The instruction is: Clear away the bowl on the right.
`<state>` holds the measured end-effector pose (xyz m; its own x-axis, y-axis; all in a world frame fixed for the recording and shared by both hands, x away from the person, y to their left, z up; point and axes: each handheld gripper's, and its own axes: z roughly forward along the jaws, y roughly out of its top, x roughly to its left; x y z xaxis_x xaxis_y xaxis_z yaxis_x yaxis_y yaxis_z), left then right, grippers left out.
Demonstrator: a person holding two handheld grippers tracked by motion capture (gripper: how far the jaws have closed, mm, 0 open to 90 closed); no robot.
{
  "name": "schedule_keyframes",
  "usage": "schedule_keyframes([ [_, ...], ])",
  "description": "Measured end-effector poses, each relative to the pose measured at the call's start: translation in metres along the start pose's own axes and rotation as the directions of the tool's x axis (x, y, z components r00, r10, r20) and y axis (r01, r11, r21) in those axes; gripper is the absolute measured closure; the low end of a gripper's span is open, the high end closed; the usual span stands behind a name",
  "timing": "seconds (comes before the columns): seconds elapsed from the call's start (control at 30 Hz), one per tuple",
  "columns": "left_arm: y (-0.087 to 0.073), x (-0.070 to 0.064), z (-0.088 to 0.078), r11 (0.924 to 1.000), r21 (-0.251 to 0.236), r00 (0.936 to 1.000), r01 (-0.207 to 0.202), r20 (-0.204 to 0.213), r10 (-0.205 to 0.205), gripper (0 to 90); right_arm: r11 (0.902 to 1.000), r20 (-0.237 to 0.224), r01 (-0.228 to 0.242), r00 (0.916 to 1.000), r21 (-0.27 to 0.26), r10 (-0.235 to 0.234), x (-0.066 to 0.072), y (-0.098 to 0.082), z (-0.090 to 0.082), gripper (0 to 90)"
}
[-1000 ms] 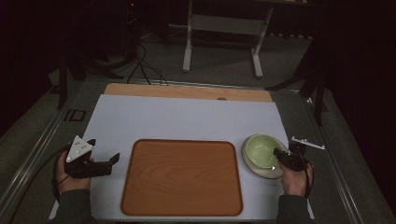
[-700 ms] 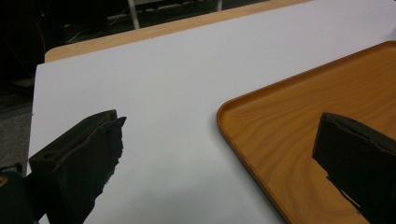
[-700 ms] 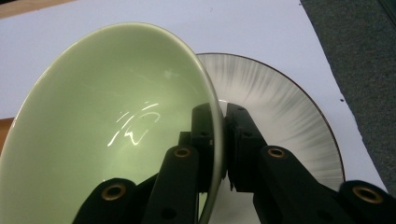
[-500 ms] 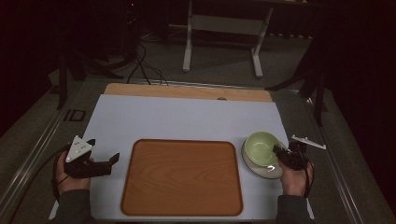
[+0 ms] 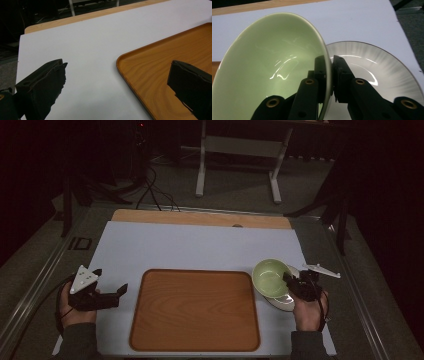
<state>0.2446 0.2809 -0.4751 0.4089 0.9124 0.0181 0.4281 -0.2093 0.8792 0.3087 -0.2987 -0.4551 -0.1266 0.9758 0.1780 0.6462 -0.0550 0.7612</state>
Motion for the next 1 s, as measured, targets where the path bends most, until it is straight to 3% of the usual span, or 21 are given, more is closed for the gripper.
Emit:
schedule_keyframes([
  [0.27, 0.0, 0.0, 0.0, 1.0, 0.0, 1.0, 0.0, -0.001, 0.0, 1.7, 0.9999, -0.063, 0.016, 0.9979, 0.002, -0.016, 0.015, 0.001, 0.0, 82.5],
  [1.0, 0.0, 0.0, 0.0, 1.0, 0.0, 1.0, -0.002, -0.001, 0.002, 1.7, 0.994, -0.137, 0.109, 0.9846, -0.002, -0.108, 0.054, -0.001, -0.001, 82.4],
])
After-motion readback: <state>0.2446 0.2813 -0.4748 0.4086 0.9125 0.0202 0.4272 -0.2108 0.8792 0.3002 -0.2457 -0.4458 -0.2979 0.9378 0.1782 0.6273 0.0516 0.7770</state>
